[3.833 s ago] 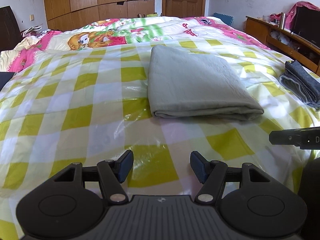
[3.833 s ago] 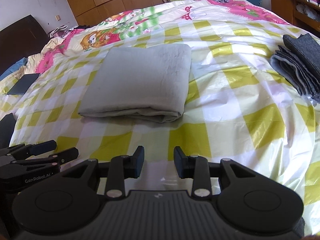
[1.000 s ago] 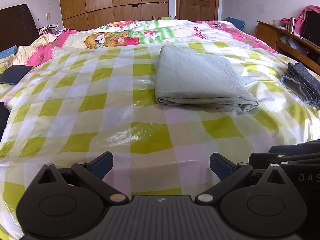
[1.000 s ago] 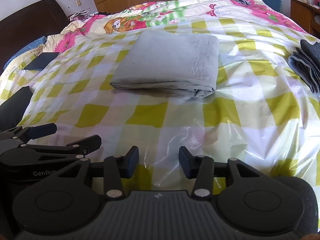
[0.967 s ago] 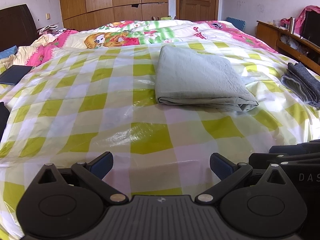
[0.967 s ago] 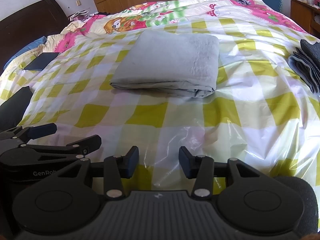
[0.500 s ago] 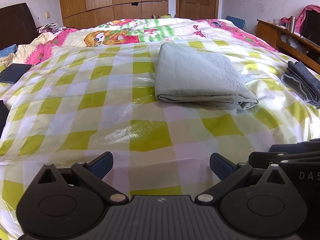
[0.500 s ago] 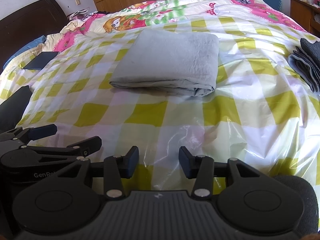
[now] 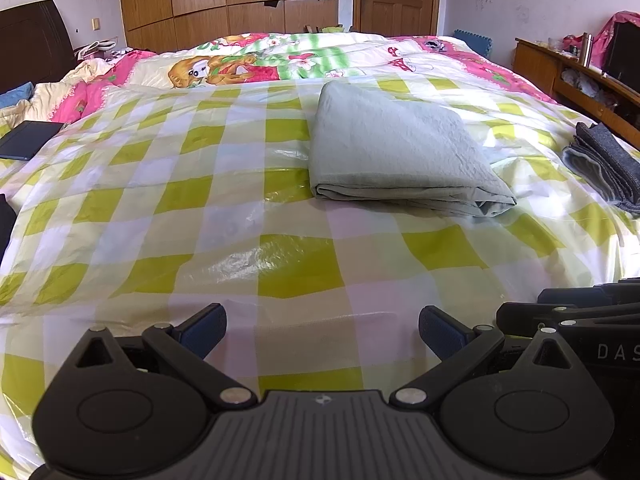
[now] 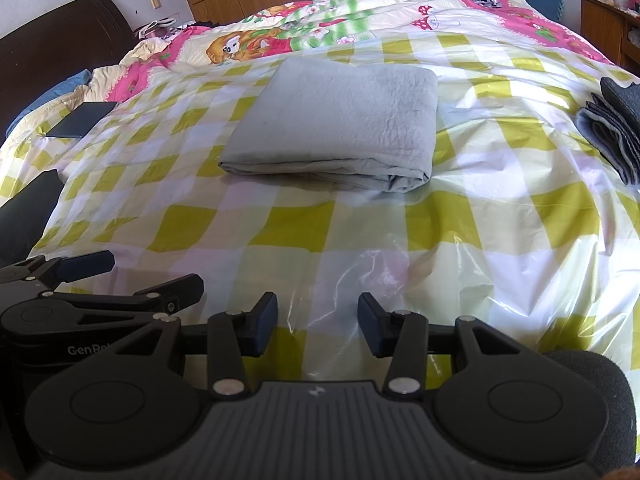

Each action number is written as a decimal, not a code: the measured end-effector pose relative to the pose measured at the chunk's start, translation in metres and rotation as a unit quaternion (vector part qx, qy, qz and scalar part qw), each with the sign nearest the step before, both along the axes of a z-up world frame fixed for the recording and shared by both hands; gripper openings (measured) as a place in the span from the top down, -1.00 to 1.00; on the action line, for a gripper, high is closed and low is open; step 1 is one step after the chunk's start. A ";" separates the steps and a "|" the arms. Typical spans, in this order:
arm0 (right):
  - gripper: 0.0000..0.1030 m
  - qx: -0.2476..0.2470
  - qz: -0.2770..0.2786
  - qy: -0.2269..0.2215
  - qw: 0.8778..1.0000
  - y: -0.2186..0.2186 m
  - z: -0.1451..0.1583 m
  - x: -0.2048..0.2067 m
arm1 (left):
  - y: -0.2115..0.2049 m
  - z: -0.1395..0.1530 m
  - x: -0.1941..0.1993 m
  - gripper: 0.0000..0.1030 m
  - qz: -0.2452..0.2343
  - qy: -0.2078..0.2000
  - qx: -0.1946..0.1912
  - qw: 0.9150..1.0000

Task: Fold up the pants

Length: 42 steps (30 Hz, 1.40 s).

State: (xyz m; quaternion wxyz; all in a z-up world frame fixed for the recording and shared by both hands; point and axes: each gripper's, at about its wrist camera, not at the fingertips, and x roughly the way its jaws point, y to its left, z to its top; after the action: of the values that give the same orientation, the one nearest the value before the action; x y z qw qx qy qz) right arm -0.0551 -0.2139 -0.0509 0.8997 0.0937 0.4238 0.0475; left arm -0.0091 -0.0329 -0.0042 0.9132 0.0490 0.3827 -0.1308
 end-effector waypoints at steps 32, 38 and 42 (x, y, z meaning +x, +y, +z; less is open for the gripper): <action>0.10 -0.001 0.001 0.002 1.000 0.001 -0.002 -0.001 | -0.001 -0.002 0.000 -1.00 0.001 0.007 0.006 1.000; 0.10 -0.001 0.001 0.003 1.000 0.001 -0.002 -0.001 | -0.001 -0.002 0.000 -1.00 0.001 0.008 0.006 1.000; 0.10 -0.002 0.002 0.003 1.000 0.002 -0.002 -0.001 | -0.001 -0.002 0.000 -1.00 0.002 0.009 0.005 1.000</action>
State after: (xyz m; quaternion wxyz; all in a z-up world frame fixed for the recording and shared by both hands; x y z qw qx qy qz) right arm -0.0561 -0.2123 -0.0531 0.8983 0.0915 0.4269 0.0485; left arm -0.0090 -0.0335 -0.0061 0.9099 0.0519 0.3913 -0.1275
